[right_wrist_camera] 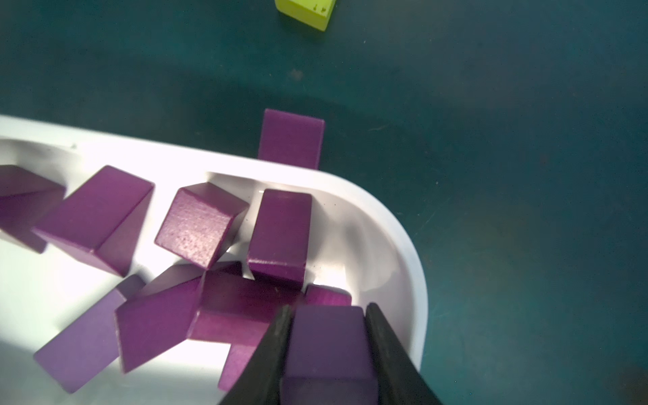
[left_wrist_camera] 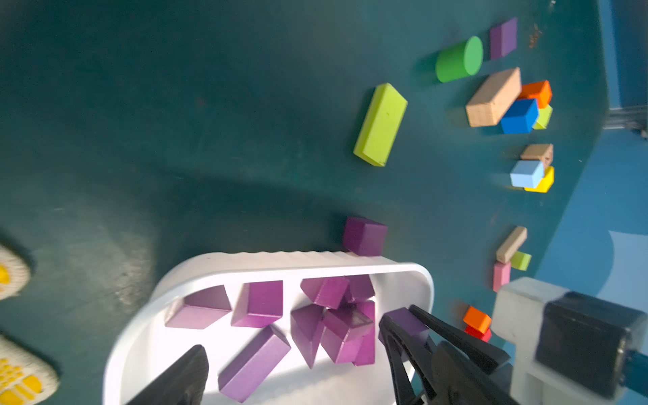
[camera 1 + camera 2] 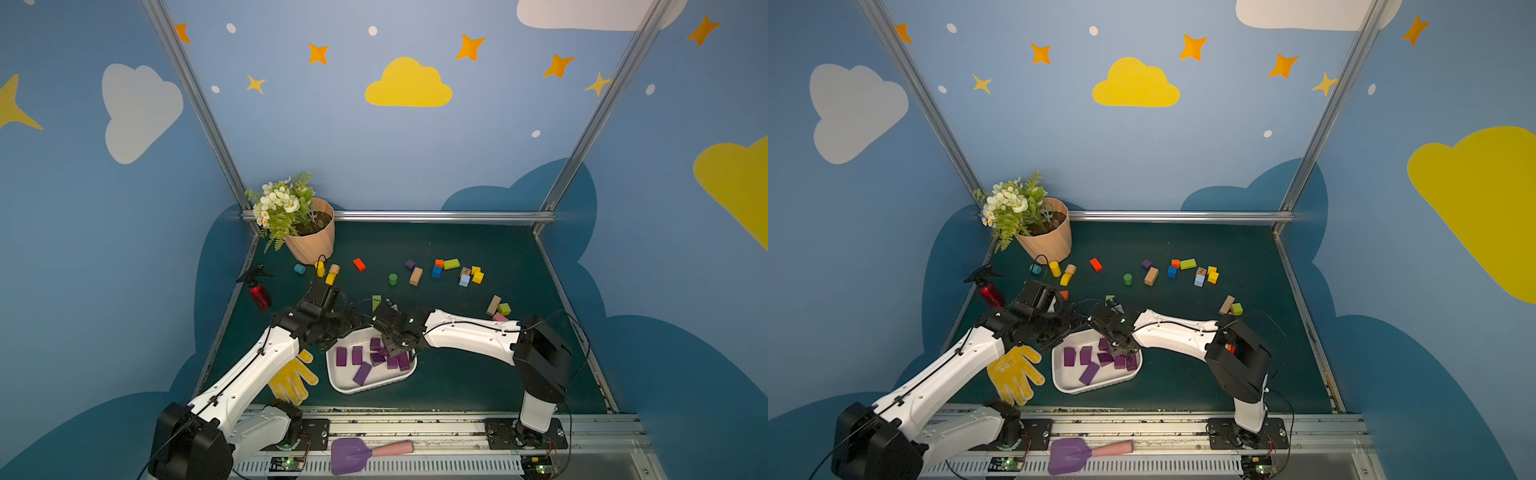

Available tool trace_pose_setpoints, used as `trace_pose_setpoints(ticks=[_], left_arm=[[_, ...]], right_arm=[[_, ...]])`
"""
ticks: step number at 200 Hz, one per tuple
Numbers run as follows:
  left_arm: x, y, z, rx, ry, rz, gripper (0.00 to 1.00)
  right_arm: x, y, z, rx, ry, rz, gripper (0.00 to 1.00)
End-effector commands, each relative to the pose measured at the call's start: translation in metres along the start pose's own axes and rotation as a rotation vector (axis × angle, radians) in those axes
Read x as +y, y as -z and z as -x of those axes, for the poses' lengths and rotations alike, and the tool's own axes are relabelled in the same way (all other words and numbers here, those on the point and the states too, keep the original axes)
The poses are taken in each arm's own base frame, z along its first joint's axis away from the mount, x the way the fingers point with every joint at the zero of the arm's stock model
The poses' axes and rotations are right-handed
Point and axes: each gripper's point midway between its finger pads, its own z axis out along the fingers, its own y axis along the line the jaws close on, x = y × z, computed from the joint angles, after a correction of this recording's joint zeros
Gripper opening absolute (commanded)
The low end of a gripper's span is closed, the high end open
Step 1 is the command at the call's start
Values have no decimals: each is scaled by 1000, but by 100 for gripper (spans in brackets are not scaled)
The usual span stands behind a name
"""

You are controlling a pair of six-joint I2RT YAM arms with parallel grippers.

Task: Pick purple bricks into the storage bin
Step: Place the building block in the storage box.

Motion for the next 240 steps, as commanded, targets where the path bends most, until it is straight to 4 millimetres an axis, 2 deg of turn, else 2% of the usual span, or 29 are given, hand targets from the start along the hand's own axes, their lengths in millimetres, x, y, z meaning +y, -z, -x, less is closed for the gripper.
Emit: trace_pose_setpoints(ticks=[1, 33, 94, 141, 186, 240], left_arm=[[23, 3, 7, -52, 37, 94, 100], [34, 5, 13, -84, 61, 130, 100], [39, 9, 15, -102, 63, 121, 100], [36, 13, 16, -106, 63, 101, 100], [30, 16, 15, -91, 74, 83, 100], [14, 20, 23, -96, 72, 68, 100]], right_arm=[[2, 1, 9, -35, -22, -29, 37], [1, -3, 9, -41, -29, -63, 38], [5, -5, 11, -45, -38, -67, 37], [7, 12, 19, -81, -39, -38, 41], [0, 34, 28, -130, -43, -14, 45], [-26, 57, 39, -188, -63, 21, 48]])
